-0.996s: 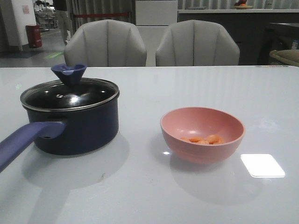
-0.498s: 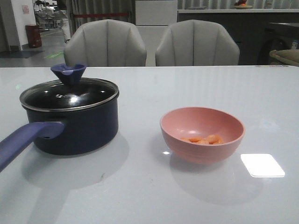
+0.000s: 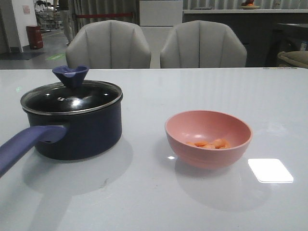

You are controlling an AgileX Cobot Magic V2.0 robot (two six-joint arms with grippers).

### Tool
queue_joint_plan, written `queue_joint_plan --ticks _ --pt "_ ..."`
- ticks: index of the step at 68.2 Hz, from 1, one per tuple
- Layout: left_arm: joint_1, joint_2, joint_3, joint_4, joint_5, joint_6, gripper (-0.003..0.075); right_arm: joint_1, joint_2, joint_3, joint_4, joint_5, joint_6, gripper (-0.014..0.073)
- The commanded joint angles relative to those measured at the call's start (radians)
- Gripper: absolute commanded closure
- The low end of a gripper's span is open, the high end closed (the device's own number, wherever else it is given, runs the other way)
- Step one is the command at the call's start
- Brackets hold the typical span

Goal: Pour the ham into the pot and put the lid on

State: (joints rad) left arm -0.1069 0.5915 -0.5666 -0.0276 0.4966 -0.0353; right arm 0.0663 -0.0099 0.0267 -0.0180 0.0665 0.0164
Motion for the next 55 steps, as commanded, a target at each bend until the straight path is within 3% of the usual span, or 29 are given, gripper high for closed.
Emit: queue_joint_plan --ticks 1,19,35,55 --pt "-0.041 0.124 -0.137 -0.009 0.018 -0.008 0.0062 -0.007 -0.020 -0.005 -0.014 -0.084 0.001 0.0448" --pt "-0.081 0.454 -0.374 -0.065 0.075 -0.008 0.0062 -0.007 -0.020 -0.005 -0.014 -0.084 0.001 0.0448" --pt "-0.185 0.738 -0.599 -0.074 0.151 -0.010 0.0062 -0.007 -0.020 -0.005 -0.014 -0.084 0.001 0.0448" --pt "-0.270 0.984 -0.845 -0.047 0.278 -0.061 0.0062 -0.007 -0.020 -0.005 -0.014 -0.084 0.001 0.0448"
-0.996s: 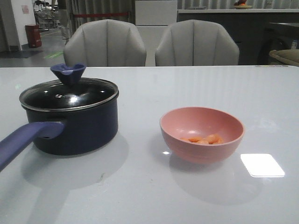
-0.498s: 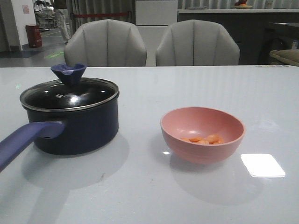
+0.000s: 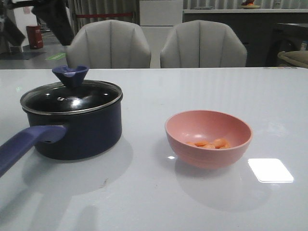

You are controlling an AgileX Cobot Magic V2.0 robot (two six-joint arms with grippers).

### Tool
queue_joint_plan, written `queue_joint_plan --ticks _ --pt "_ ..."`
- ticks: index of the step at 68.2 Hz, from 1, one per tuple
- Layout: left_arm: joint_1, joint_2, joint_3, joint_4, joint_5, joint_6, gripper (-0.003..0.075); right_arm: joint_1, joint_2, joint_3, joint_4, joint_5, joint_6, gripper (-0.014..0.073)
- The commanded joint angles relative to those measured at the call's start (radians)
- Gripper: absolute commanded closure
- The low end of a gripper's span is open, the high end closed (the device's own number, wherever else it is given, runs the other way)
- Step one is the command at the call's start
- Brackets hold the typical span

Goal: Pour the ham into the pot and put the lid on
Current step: 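Lower the left gripper onto the blue lid knob and grasp it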

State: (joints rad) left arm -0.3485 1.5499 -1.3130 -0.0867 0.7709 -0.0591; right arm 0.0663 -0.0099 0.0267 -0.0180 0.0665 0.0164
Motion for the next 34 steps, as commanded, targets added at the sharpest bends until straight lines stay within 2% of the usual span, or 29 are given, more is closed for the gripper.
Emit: queue_joint_plan --ticks 1,12,34 --pt "-0.034 0.040 -0.110 0.022 0.012 -0.050 0.0062 -0.007 -0.020 -0.005 -0.014 -0.084 0.001 0.0448" --pt "-0.067 0.136 -0.215 0.148 0.115 -0.163 0.0062 -0.007 -0.020 -0.005 -0.014 -0.084 0.001 0.0448" --pt "-0.065 0.230 -0.282 0.152 0.149 -0.217 0.0062 -0.007 -0.021 -0.005 -0.014 -0.084 0.001 0.0448"
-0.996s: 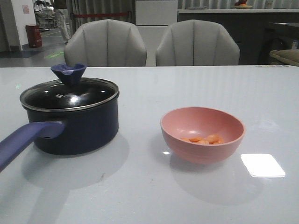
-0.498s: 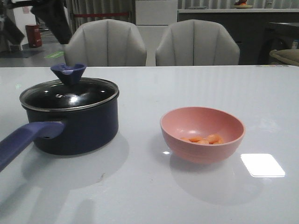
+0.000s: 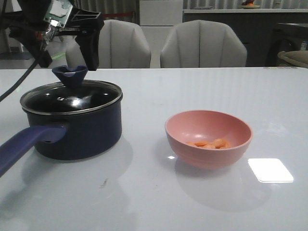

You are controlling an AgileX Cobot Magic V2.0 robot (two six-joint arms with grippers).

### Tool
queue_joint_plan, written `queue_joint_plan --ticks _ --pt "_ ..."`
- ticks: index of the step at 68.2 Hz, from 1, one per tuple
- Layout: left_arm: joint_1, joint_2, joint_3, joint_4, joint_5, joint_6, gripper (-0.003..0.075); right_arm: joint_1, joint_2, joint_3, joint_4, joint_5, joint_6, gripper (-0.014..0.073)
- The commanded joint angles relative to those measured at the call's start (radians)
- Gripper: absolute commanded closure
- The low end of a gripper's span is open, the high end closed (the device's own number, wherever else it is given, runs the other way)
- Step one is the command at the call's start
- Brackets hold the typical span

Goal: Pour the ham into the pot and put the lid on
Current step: 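Lower the left gripper onto the blue lid knob and grasp it, then lift the glass lid off the saucepan with the left gripper and set it aside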

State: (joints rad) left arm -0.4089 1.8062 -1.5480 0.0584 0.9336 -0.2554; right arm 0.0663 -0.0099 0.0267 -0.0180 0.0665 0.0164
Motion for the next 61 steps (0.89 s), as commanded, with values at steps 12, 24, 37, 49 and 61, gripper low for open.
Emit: queue_joint_plan --ticks 12,24,37,49,61 --pt "-0.005 0.011 -0.081 -0.007 0.012 -0.020 0.0081 -0.007 -0.021 -0.005 -0.014 -0.084 0.001 0.0448" --pt "-0.005 0.050 -0.104 -0.010 0.066 -0.020 0.0288 -0.007 -0.021 -0.005 -0.014 -0.084 0.001 0.0448" --pt "-0.005 0.058 -0.143 -0.010 0.075 -0.020 0.0440 -0.007 -0.021 -0.005 -0.014 -0.084 0.001 0.0448" --pt "-0.005 0.019 -0.194 -0.010 0.099 -0.020 0.0441 -0.007 -0.021 -0.005 -0.014 -0.084 0.001 0.0448" --pt "-0.005 -0.062 -0.171 0.077 0.123 -0.020 0.0441 -0.007 -0.021 -0.005 -0.014 -0.084 0.001 0.0448"
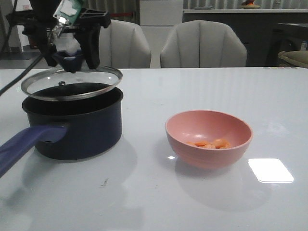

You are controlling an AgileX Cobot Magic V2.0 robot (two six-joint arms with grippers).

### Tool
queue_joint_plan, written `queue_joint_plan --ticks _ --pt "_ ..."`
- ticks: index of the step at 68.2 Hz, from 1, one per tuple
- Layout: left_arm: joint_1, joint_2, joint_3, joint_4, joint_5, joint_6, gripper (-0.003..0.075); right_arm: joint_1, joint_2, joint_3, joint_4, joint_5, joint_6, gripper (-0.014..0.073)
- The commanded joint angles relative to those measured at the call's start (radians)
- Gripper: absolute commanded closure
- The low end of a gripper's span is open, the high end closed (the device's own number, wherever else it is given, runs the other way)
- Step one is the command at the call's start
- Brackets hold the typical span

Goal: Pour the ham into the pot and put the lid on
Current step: 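Lift the glass lid off the saucepan with the left gripper and set it aside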

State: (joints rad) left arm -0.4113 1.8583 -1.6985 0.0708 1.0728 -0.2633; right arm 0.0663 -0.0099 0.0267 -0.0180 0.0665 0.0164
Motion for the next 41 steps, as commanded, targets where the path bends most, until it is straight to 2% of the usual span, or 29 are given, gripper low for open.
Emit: queue_joint_plan --ticks 1,13,28,41 --pt "-0.001 -0.122 -0.016 0.082 -0.012 -0.013 0.0441 -0.007 -0.021 -0.005 -0.014 -0.084 0.001 0.0448" --pt "0.072 -0.251 0.093 0.123 -0.018 -0.006 0.0441 -0.007 -0.021 -0.005 -0.014 -0.084 0.001 0.0448" --pt "0.282 -0.399 0.290 0.115 -0.133 0.015 0.0441 -0.007 -0.021 -0.005 -0.014 -0.084 0.001 0.0448" --pt "0.419 -0.412 0.402 0.105 -0.184 0.029 0.0441 -0.007 -0.021 -0.005 -0.014 -0.084 0.001 0.0448"
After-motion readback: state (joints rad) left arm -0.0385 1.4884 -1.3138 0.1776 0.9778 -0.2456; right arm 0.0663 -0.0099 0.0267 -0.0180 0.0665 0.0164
